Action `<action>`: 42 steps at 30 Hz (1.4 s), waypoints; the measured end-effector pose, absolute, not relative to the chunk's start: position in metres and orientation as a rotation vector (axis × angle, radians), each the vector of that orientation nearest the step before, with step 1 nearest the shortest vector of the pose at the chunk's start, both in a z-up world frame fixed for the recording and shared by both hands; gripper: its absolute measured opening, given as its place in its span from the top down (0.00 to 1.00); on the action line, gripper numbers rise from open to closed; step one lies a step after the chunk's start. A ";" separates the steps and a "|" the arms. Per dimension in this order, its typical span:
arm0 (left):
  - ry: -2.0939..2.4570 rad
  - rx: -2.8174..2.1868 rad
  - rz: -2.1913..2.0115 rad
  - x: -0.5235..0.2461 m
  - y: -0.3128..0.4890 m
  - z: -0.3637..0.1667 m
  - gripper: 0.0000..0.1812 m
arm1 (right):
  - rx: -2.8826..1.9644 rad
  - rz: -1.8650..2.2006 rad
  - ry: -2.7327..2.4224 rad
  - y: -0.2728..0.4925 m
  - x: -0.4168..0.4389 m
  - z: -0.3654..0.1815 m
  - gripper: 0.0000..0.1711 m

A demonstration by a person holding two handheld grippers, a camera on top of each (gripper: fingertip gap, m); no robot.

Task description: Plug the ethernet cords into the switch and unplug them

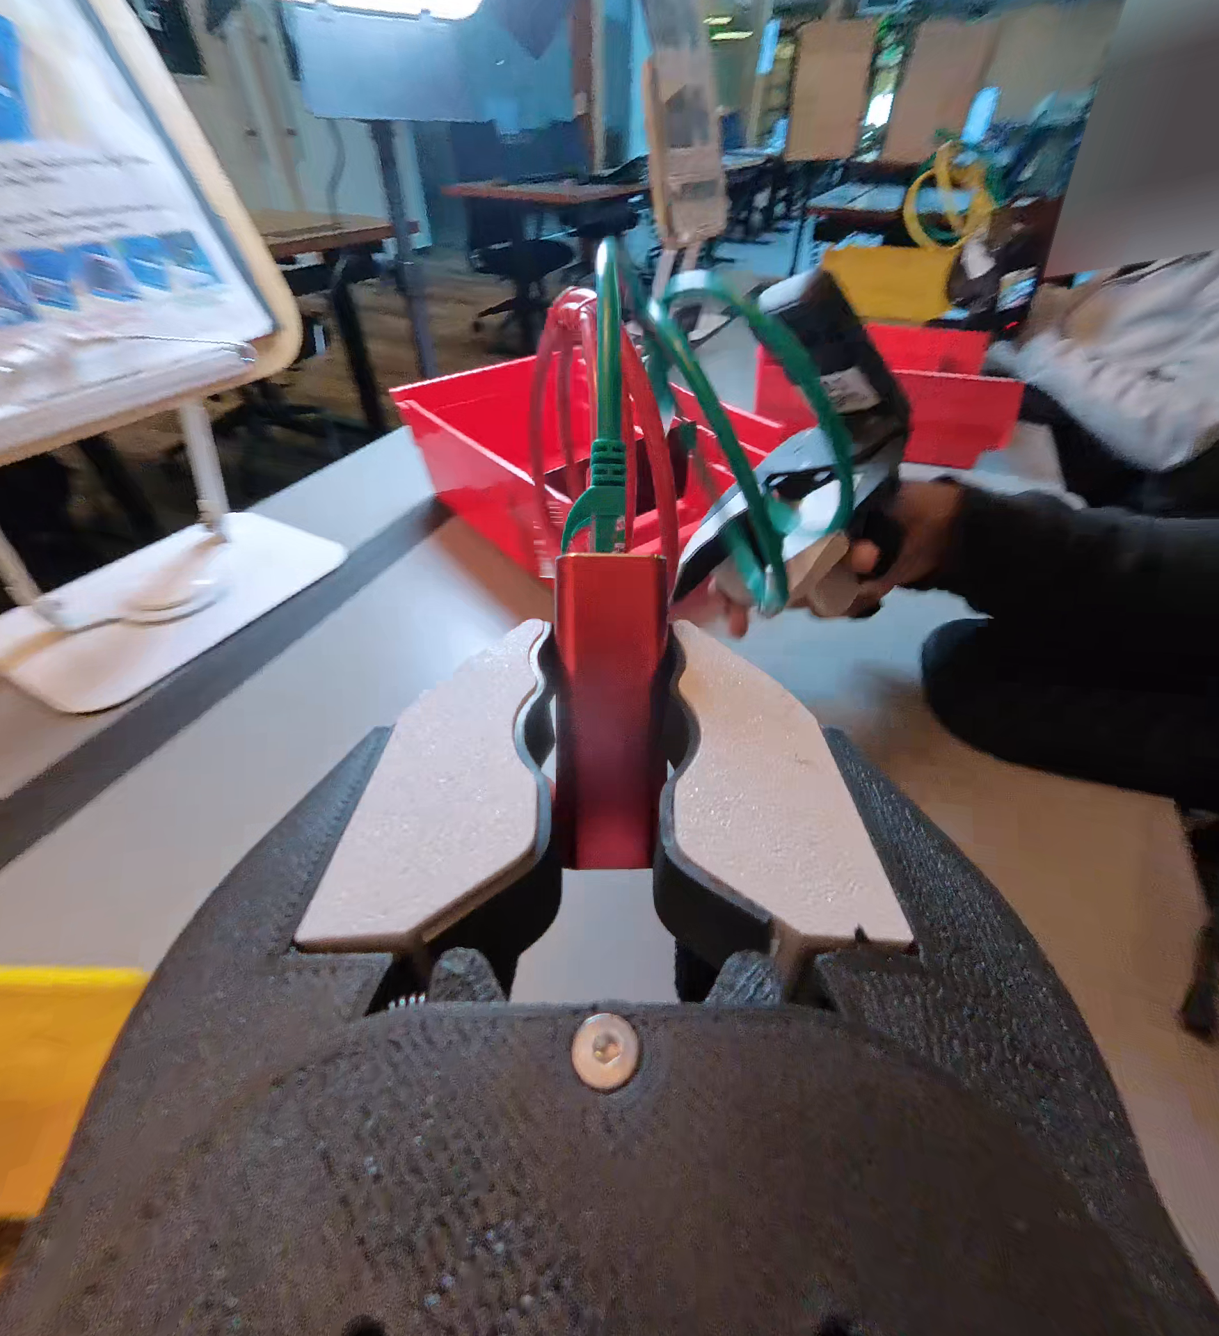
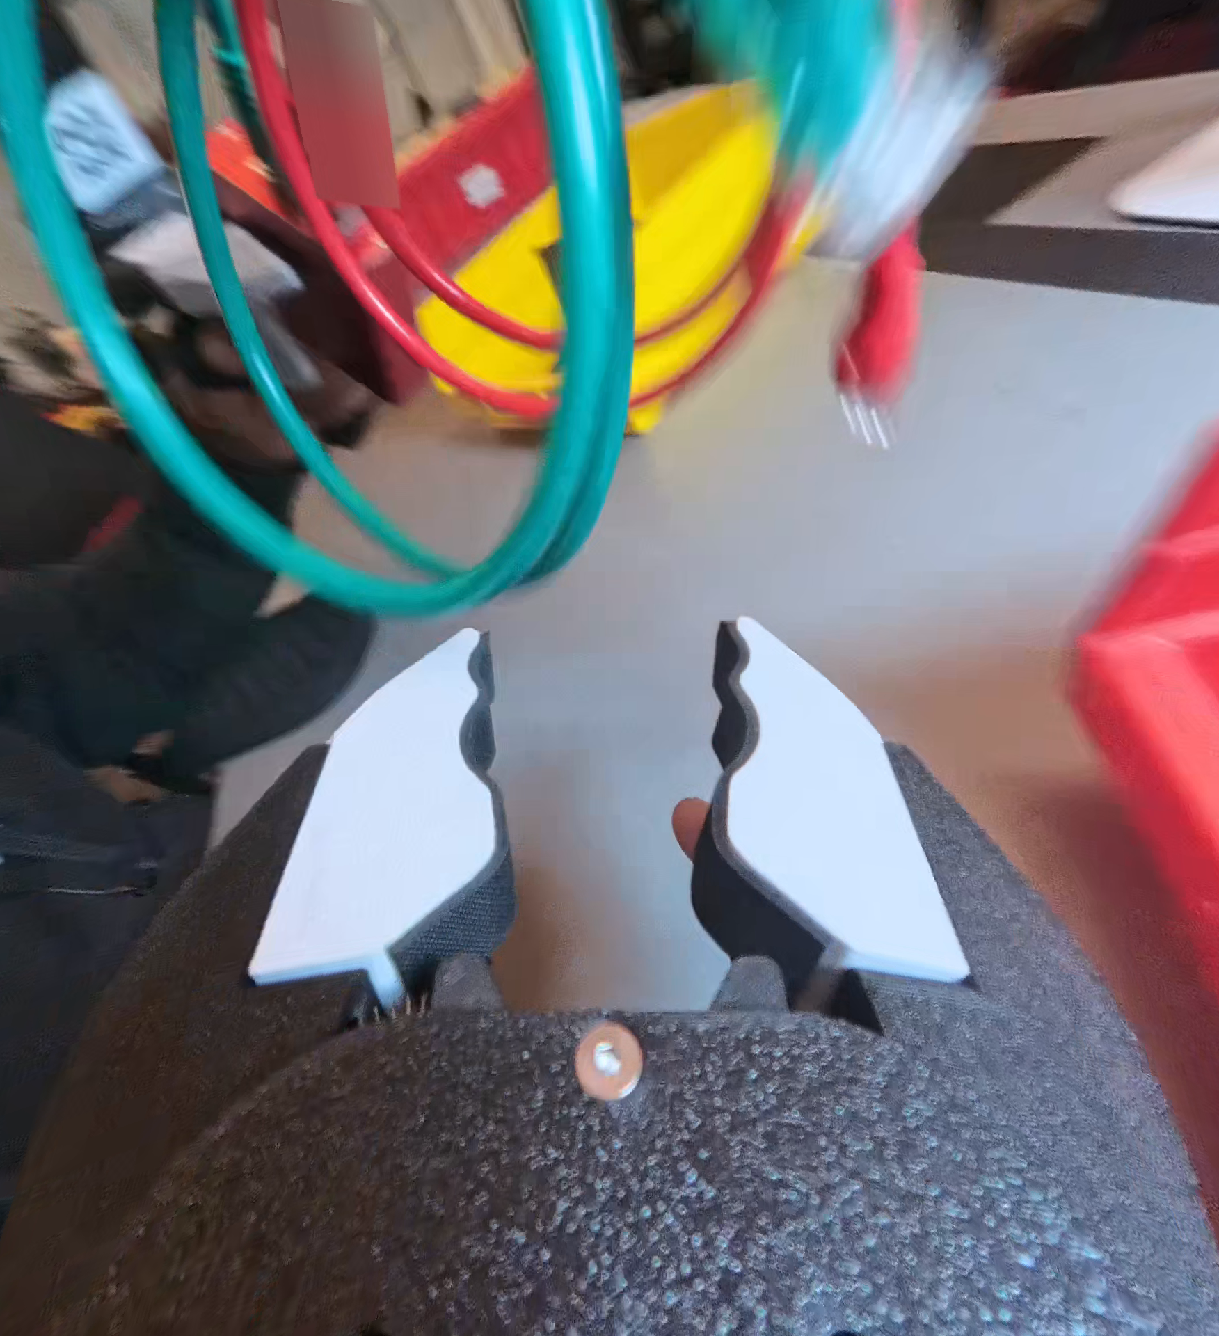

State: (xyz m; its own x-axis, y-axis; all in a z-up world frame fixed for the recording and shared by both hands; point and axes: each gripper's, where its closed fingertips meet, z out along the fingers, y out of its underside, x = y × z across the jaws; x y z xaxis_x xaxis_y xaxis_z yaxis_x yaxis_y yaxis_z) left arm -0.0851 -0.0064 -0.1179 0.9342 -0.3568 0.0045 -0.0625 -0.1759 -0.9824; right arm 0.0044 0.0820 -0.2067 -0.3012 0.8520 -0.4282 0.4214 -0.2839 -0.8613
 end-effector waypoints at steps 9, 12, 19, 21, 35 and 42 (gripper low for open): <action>0.560 -1.906 0.212 -0.095 -0.007 -0.141 0.85 | -1.216 0.857 -1.695 0.116 0.046 -0.142 0.61; 0.707 -1.951 0.289 -0.068 -0.003 -0.155 0.85 | -1.001 0.695 -1.897 0.068 0.026 -0.137 0.58; 0.850 -2.000 0.345 -0.037 -0.001 -0.174 0.85 | -0.780 0.327 -2.221 0.025 -0.015 -0.177 0.74; 0.857 -2.000 0.307 -0.037 -0.004 -0.175 0.85 | -0.746 0.248 -2.204 0.031 -0.024 -0.181 0.88; 0.693 -1.616 -0.152 -0.029 -0.030 -0.131 0.84 | -0.736 0.905 -2.062 0.018 -0.012 -0.153 0.95; 0.702 -1.557 -0.206 -0.033 -0.033 -0.131 0.85 | -0.704 0.848 -1.986 0.018 -0.003 -0.129 0.83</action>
